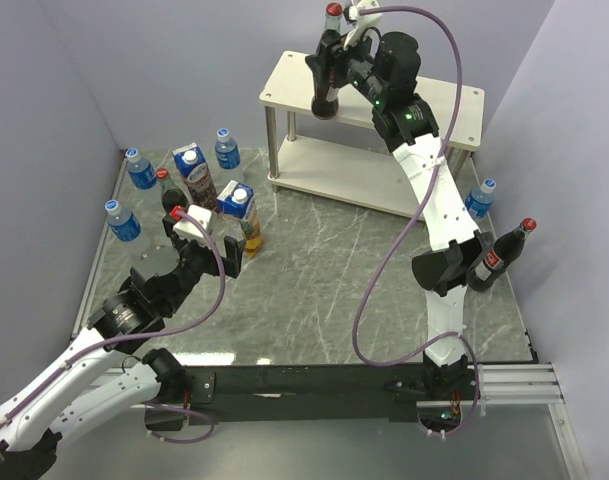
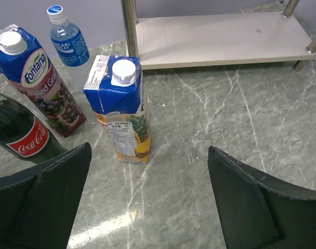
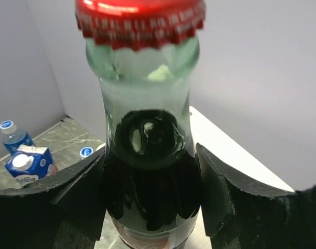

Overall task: Place and organize the beverage onto the shelf
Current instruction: Place the drink on the shelf.

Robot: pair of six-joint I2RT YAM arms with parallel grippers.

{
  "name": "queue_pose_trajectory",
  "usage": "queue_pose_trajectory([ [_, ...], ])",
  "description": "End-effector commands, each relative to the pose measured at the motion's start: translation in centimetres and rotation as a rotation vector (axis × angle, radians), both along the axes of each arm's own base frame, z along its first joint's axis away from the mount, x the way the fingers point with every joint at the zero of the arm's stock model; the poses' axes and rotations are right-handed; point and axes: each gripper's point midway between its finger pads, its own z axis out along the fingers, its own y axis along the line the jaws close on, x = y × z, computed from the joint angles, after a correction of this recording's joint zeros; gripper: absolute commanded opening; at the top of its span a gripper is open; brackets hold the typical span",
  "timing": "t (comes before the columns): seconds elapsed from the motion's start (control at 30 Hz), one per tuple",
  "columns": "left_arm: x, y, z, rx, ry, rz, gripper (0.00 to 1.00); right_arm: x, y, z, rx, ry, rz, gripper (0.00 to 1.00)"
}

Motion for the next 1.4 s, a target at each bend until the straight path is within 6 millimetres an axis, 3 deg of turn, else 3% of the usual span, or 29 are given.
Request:
queue_pose_trajectory([
  [0.0, 0.3, 0.1, 1.4, -0.017, -0.056, 0.006, 0.99, -5.7, -3.1, 14.1, 0.158, -0.405, -0.041, 0.00],
  [0.9, 0.3, 0.1, -0.4, -0.025, -0.024, 0.017, 0.99, -0.3, -7.8, 11.0, 0.187, -0.327, -0.164, 0.03],
  [1.2, 0.4, 0.2, -0.7, -0.023, -0.022, 0.017, 0.99, 0.2, -8.2, 10.3, 0.205, -0.287, -0.154, 0.04],
  [1.37, 0.3, 0.1, -0.7, -0.028, -0.020, 0.006, 0.99, -0.8, -9.1, 11.4, 0.214, -0.291, -0.165, 0.00],
])
